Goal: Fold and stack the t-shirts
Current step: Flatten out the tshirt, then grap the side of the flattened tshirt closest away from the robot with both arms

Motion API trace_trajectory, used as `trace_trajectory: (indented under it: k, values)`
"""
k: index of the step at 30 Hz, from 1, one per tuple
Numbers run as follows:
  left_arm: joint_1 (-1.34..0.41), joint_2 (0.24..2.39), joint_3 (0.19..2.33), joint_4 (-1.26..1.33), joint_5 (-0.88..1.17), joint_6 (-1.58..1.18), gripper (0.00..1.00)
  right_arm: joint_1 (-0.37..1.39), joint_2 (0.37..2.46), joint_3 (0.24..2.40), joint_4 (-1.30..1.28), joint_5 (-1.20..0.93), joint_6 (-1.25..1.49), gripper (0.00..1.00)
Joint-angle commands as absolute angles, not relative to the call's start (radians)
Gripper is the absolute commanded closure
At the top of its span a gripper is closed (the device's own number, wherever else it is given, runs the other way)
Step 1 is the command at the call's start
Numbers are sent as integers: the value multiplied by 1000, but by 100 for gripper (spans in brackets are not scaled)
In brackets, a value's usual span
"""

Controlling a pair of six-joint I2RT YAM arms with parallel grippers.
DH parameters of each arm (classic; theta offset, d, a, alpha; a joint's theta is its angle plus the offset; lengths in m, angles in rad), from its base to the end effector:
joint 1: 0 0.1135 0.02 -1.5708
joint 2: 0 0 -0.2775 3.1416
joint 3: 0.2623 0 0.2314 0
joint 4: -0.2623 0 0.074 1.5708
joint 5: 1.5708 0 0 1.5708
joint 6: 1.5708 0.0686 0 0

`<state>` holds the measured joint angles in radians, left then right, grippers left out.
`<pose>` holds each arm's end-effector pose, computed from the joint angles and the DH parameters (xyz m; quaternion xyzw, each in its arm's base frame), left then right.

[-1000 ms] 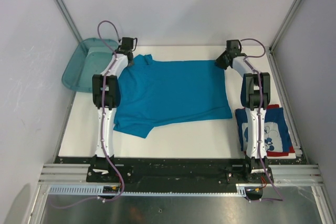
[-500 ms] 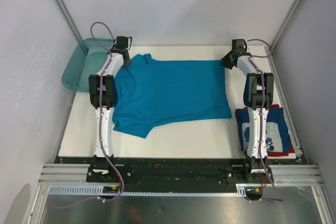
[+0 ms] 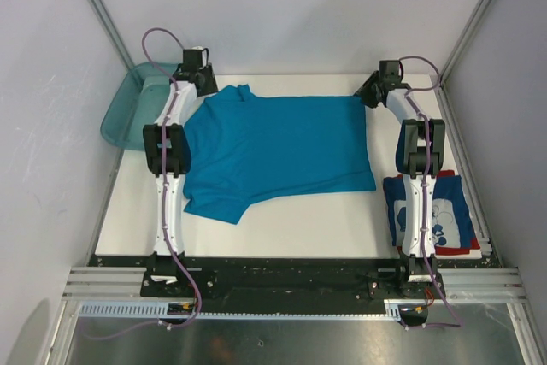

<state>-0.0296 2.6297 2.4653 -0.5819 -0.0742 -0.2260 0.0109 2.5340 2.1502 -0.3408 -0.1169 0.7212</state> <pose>0.5967 -0.0126 0.1754 -0.1046 0.9097 -0.0173 0.4015 0.5838 0.0144 0.1497 0.2940 0.8618 0.1964 0.3637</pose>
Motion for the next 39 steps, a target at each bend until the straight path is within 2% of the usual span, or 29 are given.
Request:
trace_trajectory:
  k: [1,4,8,12,16,21,26,32,39]
  values:
    - [-28,2502,2493,-532,28,-212,41,8,2450,2216,-308,-160,657,55]
    - [-39,2401,2411,-527,65,-208,35,8,2354,2161,-315,-164,655,53]
    - [-59,2179,2165,-523,54,-225,36,17,2167,1981,-327,-149,660,53]
    - [-64,1924,1821,-520,-6,-315,42,23,1955,1719,-344,-153,688,55]
    - [-63,1631,1458,-519,-40,-412,54,37,1743,1450,-388,-151,697,58]
    - [-79,1269,1045,-522,18,-539,65,61,1524,1235,-495,-111,642,59]
    - [-157,950,732,-575,16,-666,69,67,1407,1114,-560,-107,608,61]
    - [-343,809,538,-625,-49,-846,69,76,1302,1005,-574,-115,587,61]
    - [-525,932,516,-623,-193,-944,57,77,1253,947,-584,-129,563,61]
